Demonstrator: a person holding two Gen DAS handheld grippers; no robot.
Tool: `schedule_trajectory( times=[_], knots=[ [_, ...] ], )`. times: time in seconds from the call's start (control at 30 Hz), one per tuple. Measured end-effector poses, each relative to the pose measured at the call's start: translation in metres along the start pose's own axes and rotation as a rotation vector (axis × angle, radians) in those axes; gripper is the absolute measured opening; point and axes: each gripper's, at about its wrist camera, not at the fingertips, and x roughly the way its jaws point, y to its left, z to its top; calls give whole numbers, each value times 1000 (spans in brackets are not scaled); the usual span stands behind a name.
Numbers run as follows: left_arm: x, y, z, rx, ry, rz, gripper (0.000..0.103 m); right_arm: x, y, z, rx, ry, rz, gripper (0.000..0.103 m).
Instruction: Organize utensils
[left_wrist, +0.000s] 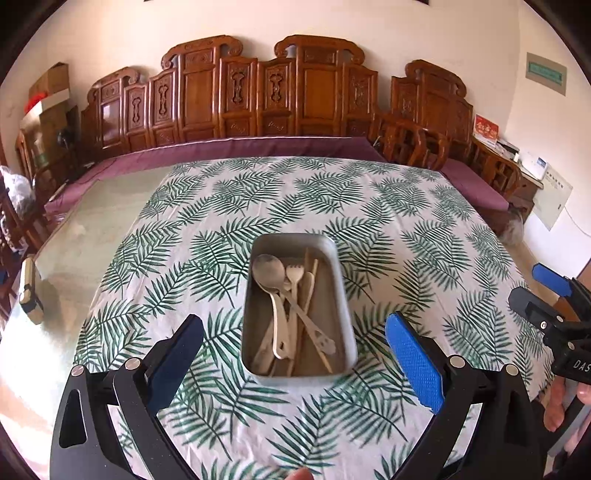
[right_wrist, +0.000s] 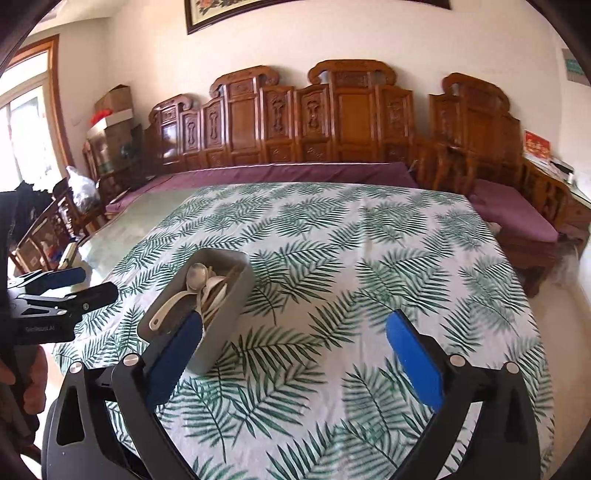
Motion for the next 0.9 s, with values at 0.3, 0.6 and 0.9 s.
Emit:
schedule_trajectory(
  times=[0.3, 0.6, 0.9],
  knots=[
    [-54, -31, -18, 15, -76, 7, 95, -55, -12, -23, 34, -47, -54, 100],
    [-122, -48, -13, 19, -201, -10, 95, -127, -10, -17, 37, -181, -69, 100],
    [-176, -58, -5, 19, -297, -24, 95, -181, -1, -3, 17, -286, -72, 100]
  ],
)
